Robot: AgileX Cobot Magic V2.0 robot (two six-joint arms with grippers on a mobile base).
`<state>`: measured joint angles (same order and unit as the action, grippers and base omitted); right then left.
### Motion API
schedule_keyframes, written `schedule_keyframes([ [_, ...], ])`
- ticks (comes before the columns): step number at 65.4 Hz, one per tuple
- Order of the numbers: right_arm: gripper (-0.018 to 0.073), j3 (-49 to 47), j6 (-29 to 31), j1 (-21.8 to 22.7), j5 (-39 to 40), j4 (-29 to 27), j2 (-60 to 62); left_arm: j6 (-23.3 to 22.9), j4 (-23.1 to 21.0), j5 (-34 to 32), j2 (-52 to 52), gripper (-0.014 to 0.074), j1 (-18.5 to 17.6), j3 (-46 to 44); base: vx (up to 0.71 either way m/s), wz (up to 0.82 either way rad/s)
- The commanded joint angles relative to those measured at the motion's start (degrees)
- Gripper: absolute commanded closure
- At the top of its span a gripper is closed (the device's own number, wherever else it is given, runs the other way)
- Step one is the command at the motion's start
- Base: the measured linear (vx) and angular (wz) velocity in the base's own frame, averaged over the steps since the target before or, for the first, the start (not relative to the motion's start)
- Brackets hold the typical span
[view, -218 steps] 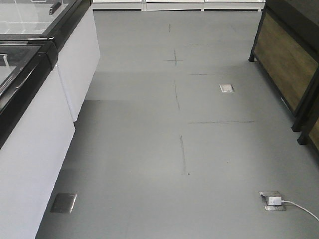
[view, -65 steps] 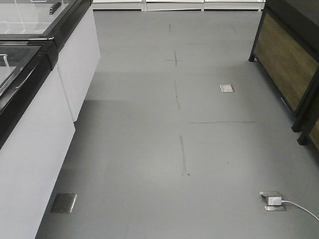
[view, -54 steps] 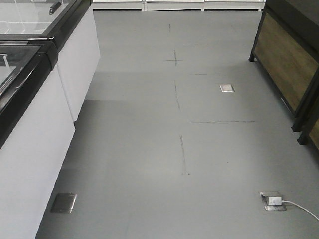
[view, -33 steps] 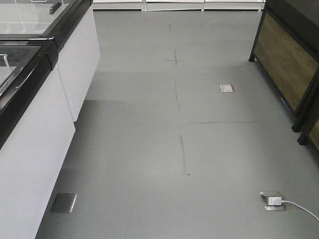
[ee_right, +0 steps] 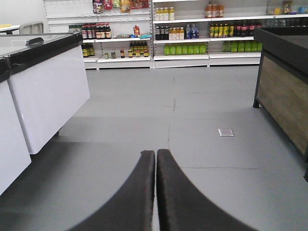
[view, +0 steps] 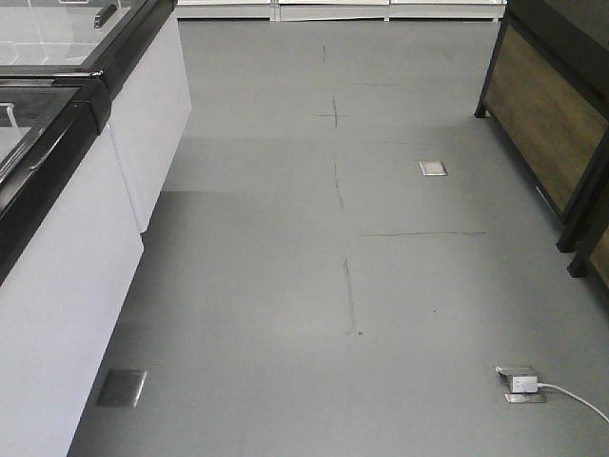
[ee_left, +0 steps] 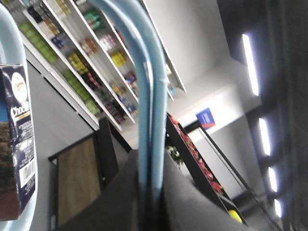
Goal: Left arm holds basket, right arm returns cookies
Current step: 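Lift the basket with the cookie box and swing it in front of the robot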
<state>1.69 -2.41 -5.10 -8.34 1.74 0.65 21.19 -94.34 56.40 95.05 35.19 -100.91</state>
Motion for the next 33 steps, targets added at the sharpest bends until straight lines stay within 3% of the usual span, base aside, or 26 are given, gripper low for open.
schedule_keyframes([
  [1, 0.0568, -0.02, 0.12, 0.22, 4.50, 0.17, 0.53, 0.32, -4.92, 0.23, -3.29, 0.0603, -5.67, -2.24, 0.00, 0.00],
  [27, 0.0568, -0.02, 0.12, 0.22, 4.50, 0.17, 0.53, 2.09, 8.37, 0.63, -2.60, 0.0603, -30.93, -1.66, 0.00, 0.00],
  [33, 0.0568, -0.02, 0.12, 0.22, 4.50, 0.17, 0.53, 1.94, 7.28, -1.30, -2.72, 0.0603, -36.14, 2.11, 0.00, 0.00],
])
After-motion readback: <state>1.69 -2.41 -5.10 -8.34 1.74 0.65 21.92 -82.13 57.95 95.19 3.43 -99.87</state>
